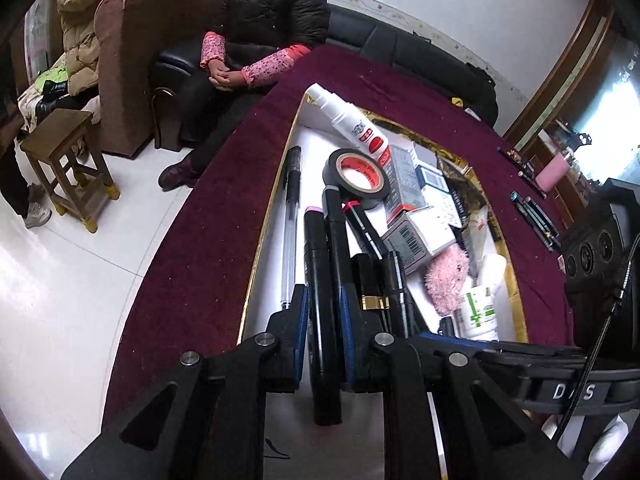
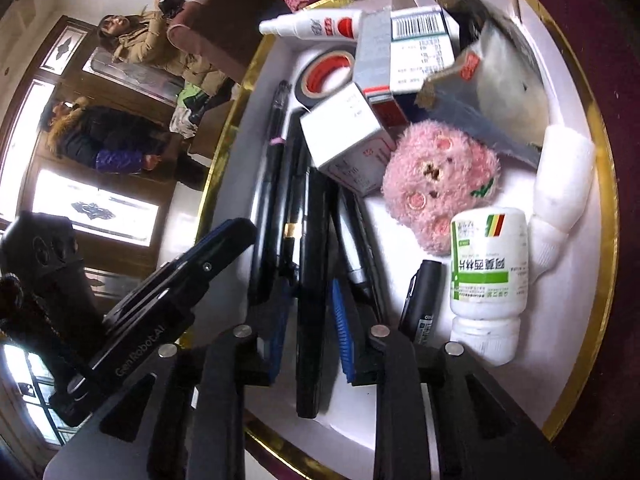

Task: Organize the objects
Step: 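Open both grippers to release the markers in the tray, then move both grippers back to the tablecloth toward the tape and bottle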

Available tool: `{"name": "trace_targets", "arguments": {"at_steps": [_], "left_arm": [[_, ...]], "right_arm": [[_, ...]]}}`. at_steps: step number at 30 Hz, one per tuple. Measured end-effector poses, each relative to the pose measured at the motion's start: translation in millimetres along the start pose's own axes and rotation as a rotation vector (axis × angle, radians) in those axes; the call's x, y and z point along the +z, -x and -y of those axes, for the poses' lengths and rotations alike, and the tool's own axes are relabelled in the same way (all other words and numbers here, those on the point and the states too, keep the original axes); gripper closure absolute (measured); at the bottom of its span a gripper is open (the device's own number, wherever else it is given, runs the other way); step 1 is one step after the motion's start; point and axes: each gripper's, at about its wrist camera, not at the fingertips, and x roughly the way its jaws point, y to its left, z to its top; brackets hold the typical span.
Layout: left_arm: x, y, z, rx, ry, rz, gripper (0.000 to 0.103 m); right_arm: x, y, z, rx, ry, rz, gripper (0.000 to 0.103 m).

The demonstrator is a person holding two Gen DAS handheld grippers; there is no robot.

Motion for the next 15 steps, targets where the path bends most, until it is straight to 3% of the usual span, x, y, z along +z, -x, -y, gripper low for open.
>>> {"name": "trace_targets", "arguments": {"at_steps": [4,8,11,15], "left_arm": [[1,14,9,-0.034,0.004,0.027,0.088],[1,34,34,-0.086,-0.010,0.067,0.074],[4,46,60,-0.139,-0.039,0.081,0.068],[8,53,102,-0.232,-0.078,0.077,0.049]], "right_arm": [[0,18,-1,0.016,0.017,0.033,0.081],[-7,46,3,0.027,0.038,0.078,0.078],[-13,73,6,0.023,0.065,0.121,0.078],[-25,122,29,-0.036,0.095,0.212,0.058]]}}
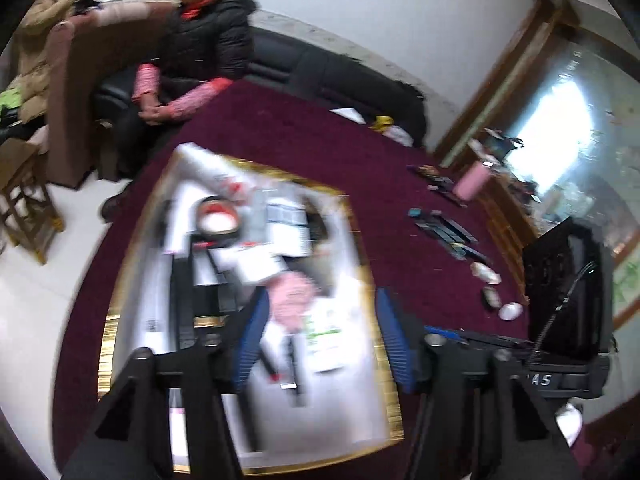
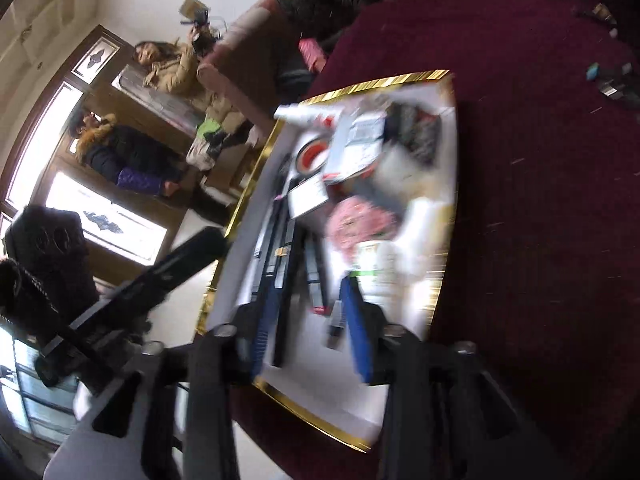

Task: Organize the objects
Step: 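Move both grippers back to the tablecloth toward the tape and bottle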

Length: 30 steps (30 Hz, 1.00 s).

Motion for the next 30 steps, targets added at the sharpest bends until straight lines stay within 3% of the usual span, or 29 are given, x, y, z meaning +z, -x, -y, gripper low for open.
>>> {"name": "trace_targets", "arguments": {"at_steps": [6,8,19,25,30], "left_arm": [[4,-31,73,-0.122,-0.060,-0.083,0.046],[2,-42,97,-0.138,-0.093,-0.100,0.035],[-29,-124,218,-0.239,-0.263,-0.279,0.035],[-47,-152,241,-0.199,-0.333,-0.338,0.035],[-46,-160,232,-0.163,-0.321,-0.343,0.035]], "right_arm": [[-9,81,65,-0.098,-0.050,0.141,0.054],[-15,108,94,-0.146,-0.098,0.180,0.053],[-42,228,234,-0.372,-0.327,0.324,0.053],[-15,226,269,-0.378,-0.332,0.280,0.053],[18,194,283,-0.529,-0.255,0.164,0.054]]}}
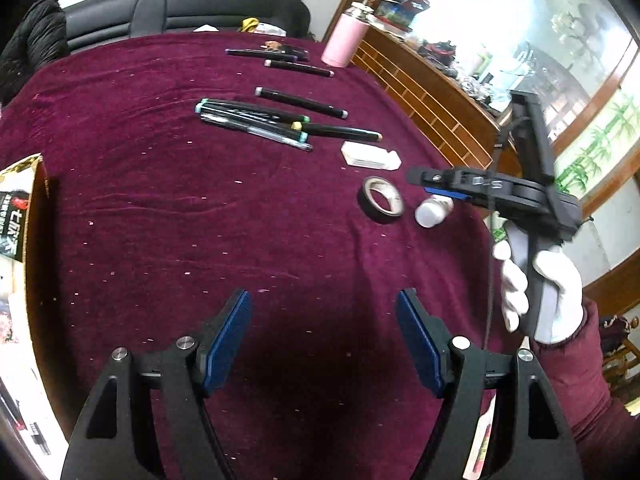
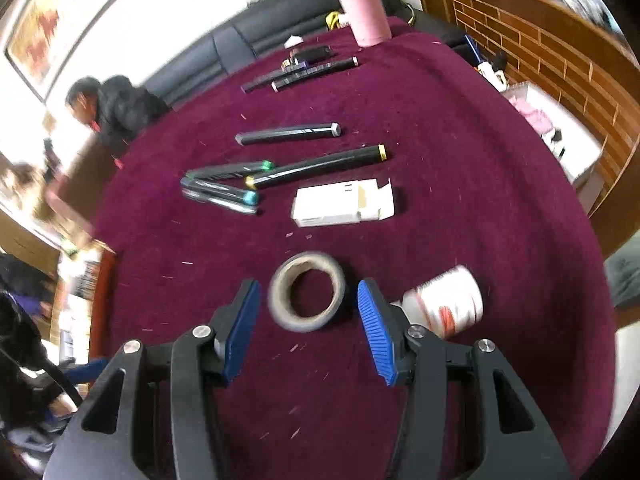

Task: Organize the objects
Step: 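Move both grippers back to the tablecloth toward the tape and bottle, then grasp the black tape roll with the right gripper while the left grasps the white pill bottle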

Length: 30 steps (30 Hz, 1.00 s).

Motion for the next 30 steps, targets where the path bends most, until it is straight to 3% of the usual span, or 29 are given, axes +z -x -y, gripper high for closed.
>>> {"name": "trace_targets", "arguments": {"at_steps": [6,12,14,25,30], "left_arm": [[3,2,-19,0.020,0.027,0.016,0.035],[8,-7,-25,0.013,0.038,0.008,0.035],[11,-10,-24,0.012,0.038,0.007,0.035],[37,-47,13,0.008,-0.033,-0.026,0.035],[53,-87,59,-0.035,-0.118,-0.051,0.035]], "right_arm": [[5,-37,-18,-0.120,0.112,-0.078,0.057],[-3,-48,-23,-0.224,0.168,-0.092,0.088],[-4,-46,-20,-0.209,0.164,-0.091,0.095],[-36,36,26,-0.020,0.019,0.037,0.096],[-59,62,68,0.018,-0.069,0.057,0.095]]}}
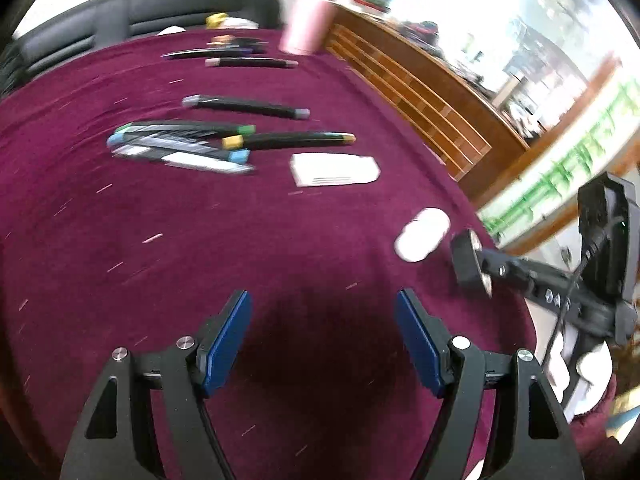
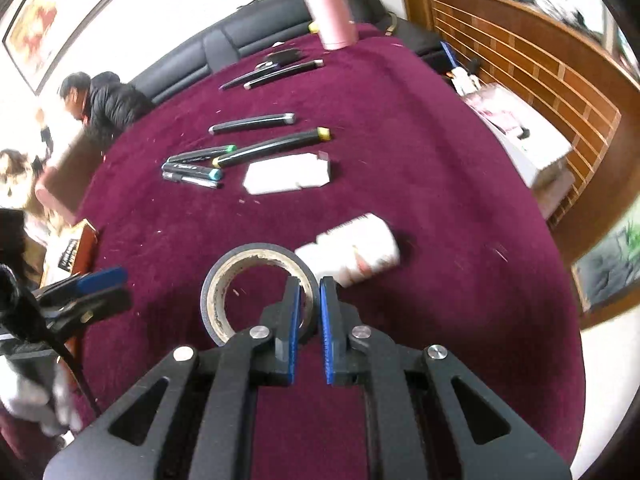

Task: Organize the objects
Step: 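Grasp the black tape roll with the right gripper while the left grasps the white pill bottle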

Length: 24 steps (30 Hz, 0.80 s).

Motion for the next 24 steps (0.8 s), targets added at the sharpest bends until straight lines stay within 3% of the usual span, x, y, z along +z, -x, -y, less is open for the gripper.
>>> {"name": "trace_targets", "arguments": {"at_steps": [6,10,14,20,22,23,24], "left_arm": [[21,-50,74,0.013,-0.336,0.029,0.035],[34,-91,103,0.064,-0.493,-0.039,0.035],[41,-121,110,0.107,-0.524,-0.092,0.035],[40,-134,107,0.101,-0.504,-0.107,0.036],[41,-132,106,0.111,-0.489,-0.100,0.050],[42,-129,104,0.100,-0.472,-0.098,0.073],[43,-128,100,0.088,-0.453,-0.103,0.073]], "right_arm": [[-13,11,41,0.033,-0.096,0.002,0.095],[-16,15,54,0.050,-0.121,0.006,0.095],[-17,18,65,0.042,-0.146,0.021,0.094],[-19,14,77,0.052,-0.177,0.017,0.094],[-19,12,77,0.073,-0.184,0.013,0.094],[-19,12,75,0.075,-0.184,0.012,0.094],[-18,11,70,0.075,-0.178,0.012,0.094]]}}
